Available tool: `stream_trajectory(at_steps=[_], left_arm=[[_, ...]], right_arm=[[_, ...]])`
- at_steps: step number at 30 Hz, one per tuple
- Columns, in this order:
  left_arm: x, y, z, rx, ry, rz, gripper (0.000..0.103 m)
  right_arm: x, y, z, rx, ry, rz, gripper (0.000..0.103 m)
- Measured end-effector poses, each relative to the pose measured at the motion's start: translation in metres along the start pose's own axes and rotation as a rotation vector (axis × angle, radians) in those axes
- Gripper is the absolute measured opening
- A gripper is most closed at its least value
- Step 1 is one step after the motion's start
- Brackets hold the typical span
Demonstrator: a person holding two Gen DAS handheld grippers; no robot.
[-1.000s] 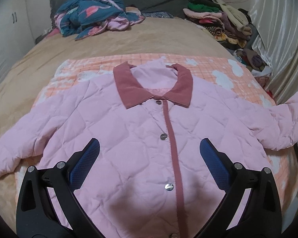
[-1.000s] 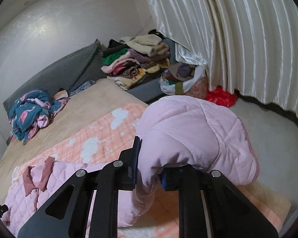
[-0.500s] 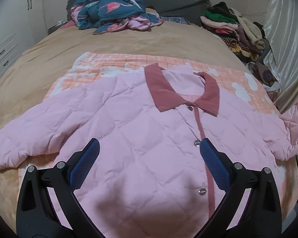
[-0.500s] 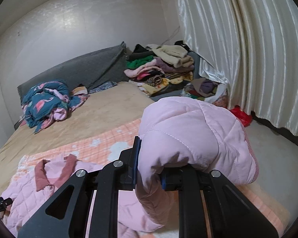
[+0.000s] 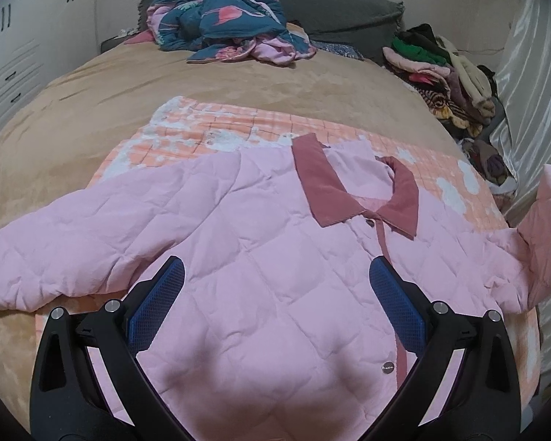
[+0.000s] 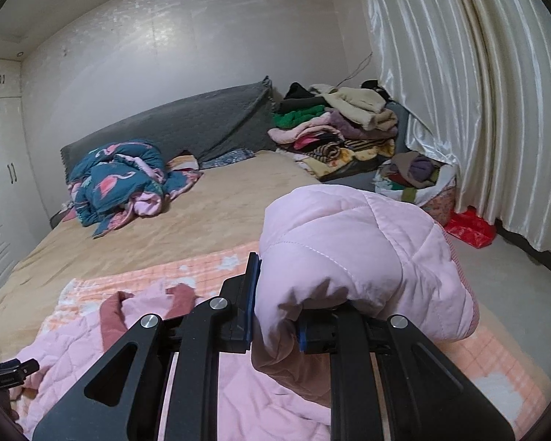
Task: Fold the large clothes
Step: 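Lift the gripped sleeve with the right tool and fold it across the jacket body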
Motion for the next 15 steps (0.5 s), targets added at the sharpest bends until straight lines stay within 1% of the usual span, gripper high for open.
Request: stream_trajectory(at_steps=[8,15], left_arm=[[-0.006,0.001,0.019,0.009,0.048,0.000,0.095],[-0.004,-0.003,0.038,0.016,0.096,0.014,0.095]], right_arm=[[-0.008,-0.003,0.052,-0.056,0.064,-0.006,0.016],[0.001,-0.011,0.099,-0.101,0.112,0.003,0.016]])
Point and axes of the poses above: each gripper's, at about its wrist camera, not at the fingertips, and y roughly against the way its jaws point, z to its left, x to its underside, the point moved 7 cm from there along -y, roughly the way its jaws point, and after that the axes turned 5 degrees about x, right-handed, at the moved point
